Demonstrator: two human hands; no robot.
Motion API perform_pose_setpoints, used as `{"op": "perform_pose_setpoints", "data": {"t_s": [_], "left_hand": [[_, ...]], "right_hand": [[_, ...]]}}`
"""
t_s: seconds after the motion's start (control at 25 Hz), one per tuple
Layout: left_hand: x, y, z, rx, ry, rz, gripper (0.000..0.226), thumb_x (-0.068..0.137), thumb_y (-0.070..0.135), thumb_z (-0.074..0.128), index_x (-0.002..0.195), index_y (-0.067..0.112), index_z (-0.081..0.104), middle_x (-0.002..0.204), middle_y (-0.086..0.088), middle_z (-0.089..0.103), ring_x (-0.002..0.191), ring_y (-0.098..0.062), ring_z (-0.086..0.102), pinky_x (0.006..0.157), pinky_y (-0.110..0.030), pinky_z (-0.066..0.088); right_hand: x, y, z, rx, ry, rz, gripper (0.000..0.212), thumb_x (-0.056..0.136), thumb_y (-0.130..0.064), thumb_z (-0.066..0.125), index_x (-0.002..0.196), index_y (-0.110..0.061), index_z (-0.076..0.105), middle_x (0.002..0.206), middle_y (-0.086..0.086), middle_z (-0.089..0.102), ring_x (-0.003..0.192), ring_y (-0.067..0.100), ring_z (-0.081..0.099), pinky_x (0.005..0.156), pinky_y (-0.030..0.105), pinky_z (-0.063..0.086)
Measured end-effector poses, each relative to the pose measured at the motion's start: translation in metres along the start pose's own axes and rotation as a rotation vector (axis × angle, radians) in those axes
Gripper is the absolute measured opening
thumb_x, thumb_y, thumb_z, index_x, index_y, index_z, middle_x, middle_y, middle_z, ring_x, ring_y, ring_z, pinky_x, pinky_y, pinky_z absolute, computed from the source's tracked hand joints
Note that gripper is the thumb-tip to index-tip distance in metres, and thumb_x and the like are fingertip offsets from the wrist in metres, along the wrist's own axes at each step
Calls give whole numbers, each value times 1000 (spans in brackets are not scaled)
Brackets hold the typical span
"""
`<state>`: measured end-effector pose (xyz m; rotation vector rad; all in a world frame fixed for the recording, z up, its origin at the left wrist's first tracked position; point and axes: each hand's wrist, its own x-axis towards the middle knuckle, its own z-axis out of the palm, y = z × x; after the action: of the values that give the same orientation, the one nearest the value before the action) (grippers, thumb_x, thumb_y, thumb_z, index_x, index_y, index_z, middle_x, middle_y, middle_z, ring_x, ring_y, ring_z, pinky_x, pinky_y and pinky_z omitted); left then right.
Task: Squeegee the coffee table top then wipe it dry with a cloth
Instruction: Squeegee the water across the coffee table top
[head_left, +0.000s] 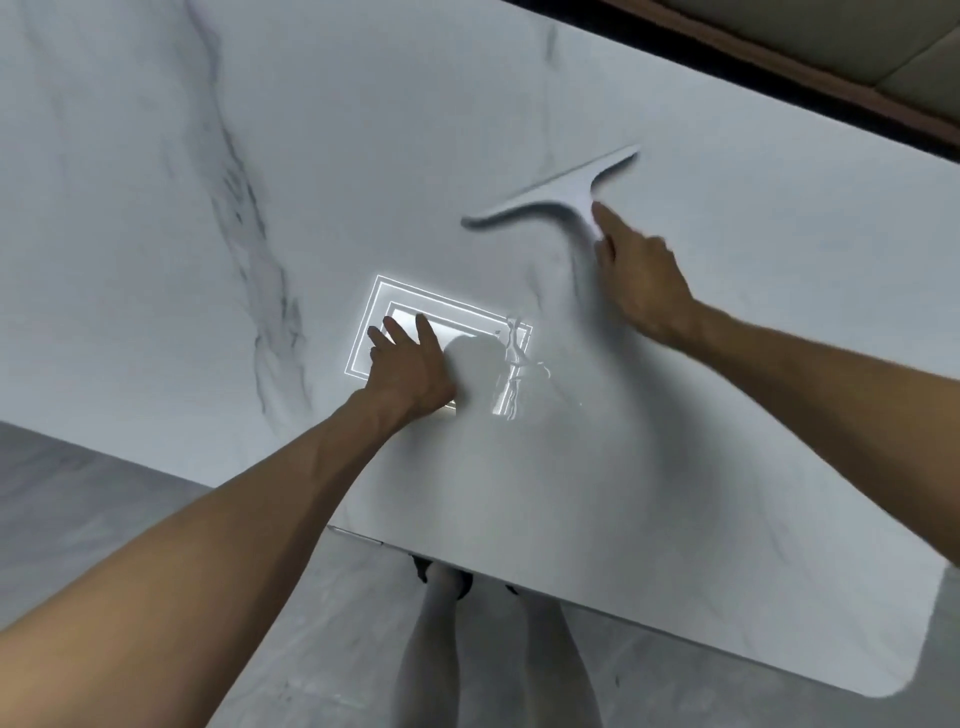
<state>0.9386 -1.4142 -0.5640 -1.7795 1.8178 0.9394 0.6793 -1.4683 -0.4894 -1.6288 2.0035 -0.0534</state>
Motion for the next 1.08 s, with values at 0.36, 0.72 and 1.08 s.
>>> {"op": "perform_pose_setpoints", "data": {"t_s": [0.36,0.72,1.08], "left_hand": [[-43,25,-30,119,30,-50,71,93,24,48,149,0,12,151,-32,16,135,-51,23,109,-52,31],[-124,-36,-1,-173,295,-59,38,86,3,47,123,7,54,111,-11,66,100,-34,61,81,-41,50],[-157,-97,28,-402,469,-488,29,96,18,39,103,9,66,110,-13,68,101,-33,60,81,-38,48]], "right_hand": [[-140,133,-24,-362,-289,-263,52,102,-31,30,150,-47,18,82,-5,54,67,23,55,59,33,40],[-135,98,-36,-358,-265,-431,47,98,-54,22,141,-42,35,114,-11,68,97,24,66,71,34,45],[-140,-82,110,-335,-411,-849,43,103,-44,32,145,-35,38,101,3,68,95,29,63,78,37,49]]}}
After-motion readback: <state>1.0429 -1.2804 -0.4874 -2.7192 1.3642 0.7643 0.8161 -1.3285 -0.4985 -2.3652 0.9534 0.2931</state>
